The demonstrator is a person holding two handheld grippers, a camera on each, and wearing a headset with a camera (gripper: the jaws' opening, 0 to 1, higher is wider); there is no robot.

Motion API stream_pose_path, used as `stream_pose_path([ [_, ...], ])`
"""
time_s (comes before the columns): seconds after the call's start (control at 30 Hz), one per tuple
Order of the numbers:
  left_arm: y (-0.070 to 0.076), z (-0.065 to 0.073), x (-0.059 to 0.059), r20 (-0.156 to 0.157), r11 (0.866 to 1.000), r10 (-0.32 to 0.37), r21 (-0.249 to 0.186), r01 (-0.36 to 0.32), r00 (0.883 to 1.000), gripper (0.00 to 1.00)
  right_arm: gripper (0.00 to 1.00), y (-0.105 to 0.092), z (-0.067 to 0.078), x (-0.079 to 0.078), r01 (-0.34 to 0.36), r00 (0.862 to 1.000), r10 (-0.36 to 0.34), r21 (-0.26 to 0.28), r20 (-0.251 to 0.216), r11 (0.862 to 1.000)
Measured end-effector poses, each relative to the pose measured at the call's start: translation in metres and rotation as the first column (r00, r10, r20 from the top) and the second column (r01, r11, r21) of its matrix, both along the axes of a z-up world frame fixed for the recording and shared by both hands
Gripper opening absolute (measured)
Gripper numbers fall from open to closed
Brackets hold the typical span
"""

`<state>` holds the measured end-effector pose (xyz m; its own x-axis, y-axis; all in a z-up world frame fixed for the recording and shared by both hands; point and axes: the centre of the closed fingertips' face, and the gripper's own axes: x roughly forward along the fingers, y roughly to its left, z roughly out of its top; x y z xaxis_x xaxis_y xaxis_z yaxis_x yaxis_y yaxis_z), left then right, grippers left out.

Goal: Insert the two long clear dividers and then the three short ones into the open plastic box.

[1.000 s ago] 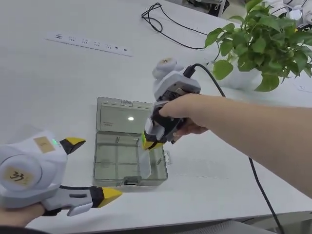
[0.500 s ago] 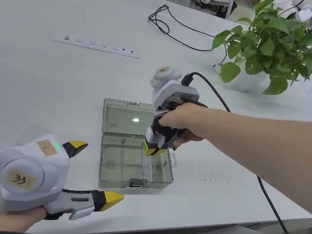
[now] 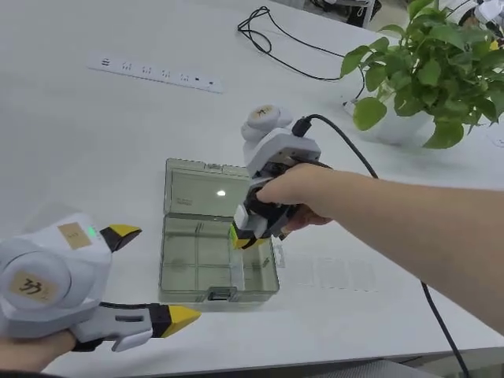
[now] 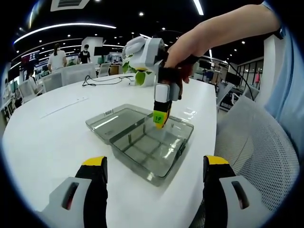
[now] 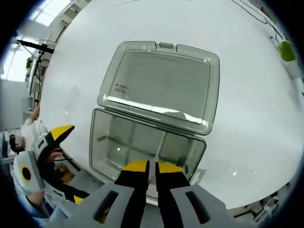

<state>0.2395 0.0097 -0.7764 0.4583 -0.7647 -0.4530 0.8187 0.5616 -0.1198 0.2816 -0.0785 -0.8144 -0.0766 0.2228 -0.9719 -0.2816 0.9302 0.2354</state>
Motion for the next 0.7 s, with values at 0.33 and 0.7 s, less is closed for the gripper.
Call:
stream_pose_path([
  [0.33, -0.001, 0.0, -0.004, 0.0, 1.0, 0.002, 0.005, -0.002, 1.0, 0.84, 0.47, 0.016, 0.004, 0.005, -0.001, 0.997, -0.01, 0.134, 0.081, 0.991],
  [0.7, -0.003, 0.002, -0.006, 0.002, 1.0, 0.002, 0.01, -0.002, 1.0, 0.85, 0.82, 0.022, 0.006, 0.002, -0.044, 0.991, 0.018, 0.194, 0.13, 0.98],
])
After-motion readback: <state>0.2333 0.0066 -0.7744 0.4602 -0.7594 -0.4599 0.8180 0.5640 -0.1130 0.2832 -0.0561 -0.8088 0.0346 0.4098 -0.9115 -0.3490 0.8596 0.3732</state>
